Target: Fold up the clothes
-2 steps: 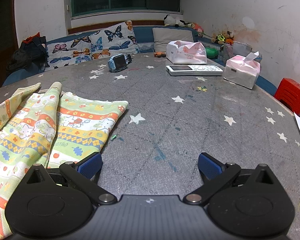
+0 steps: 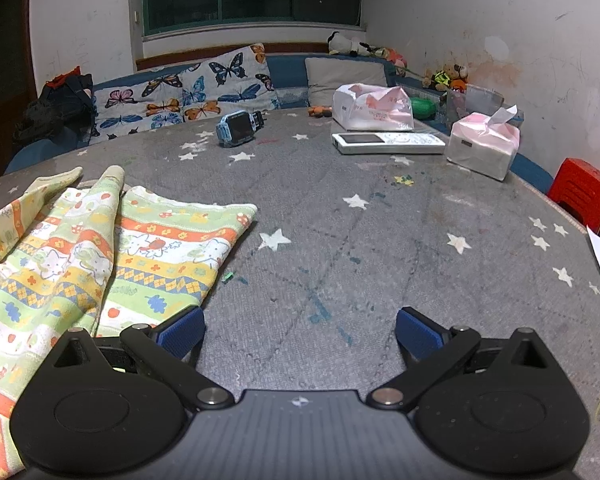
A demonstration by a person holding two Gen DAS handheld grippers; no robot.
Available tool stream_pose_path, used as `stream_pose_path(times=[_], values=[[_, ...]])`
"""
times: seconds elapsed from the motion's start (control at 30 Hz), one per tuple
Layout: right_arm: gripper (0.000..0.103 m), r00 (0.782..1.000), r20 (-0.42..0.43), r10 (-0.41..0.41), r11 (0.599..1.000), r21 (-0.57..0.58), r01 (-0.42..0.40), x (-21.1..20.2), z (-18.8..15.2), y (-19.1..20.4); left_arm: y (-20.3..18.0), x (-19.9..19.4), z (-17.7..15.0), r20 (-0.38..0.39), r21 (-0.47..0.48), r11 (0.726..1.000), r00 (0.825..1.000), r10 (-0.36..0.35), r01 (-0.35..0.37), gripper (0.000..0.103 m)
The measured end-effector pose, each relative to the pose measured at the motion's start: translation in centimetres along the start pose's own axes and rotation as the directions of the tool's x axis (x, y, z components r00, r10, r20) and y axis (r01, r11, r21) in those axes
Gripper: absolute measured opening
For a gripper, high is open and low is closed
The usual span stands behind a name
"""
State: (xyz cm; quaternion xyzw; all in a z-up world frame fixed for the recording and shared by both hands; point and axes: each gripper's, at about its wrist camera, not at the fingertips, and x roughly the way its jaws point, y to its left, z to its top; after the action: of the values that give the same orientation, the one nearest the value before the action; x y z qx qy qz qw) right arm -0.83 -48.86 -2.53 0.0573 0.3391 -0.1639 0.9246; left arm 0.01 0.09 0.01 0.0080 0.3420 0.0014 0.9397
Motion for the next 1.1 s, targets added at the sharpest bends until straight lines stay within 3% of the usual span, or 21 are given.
stream_pose_path(times=[0.27, 0.47, 0.9, 0.97, 1.1], values=[[0.103, 0.999, -0.021, 0.026, 0.999, -0.030, -0.027, -2.7, -1.3, 1.2, -1.0, -1.0, -0.2, -0.026, -0.008, 0.999, 0.999, 0.039, -0.039, 0.103], [0.103, 0.996, -0.019, 0.091, 0.995, -0.040, -0.091, -5.6, -1.6, 2.1, -2.5, -3.5, -1.1, -0.022, -0.007, 0.998, 0.998, 0.065, -0.065, 0.103], [0.103, 0.979, -0.033, 0.202, 0.976, -0.071, -0.204, -8.1, -1.8, 4.1, -4.9, -8.4, -1.4, -0.028, -0.015, 1.000, 1.000, 0.011, -0.011, 0.103], [0.103, 0.976, -0.031, 0.213, 0.973, -0.082, -0.215, -9.3, -2.7, 5.4, -5.0, -8.7, -1.0, -0.019, 0.003, 1.000, 1.000, 0.022, -0.022, 0.103], [0.103, 0.973, -0.022, 0.232, 0.968, -0.095, -0.233, -8.7, -1.0, 4.8, -4.9, -9.3, -0.2, -0.008, 0.039, 0.998, 0.999, 0.042, -0.041, 0.103]])
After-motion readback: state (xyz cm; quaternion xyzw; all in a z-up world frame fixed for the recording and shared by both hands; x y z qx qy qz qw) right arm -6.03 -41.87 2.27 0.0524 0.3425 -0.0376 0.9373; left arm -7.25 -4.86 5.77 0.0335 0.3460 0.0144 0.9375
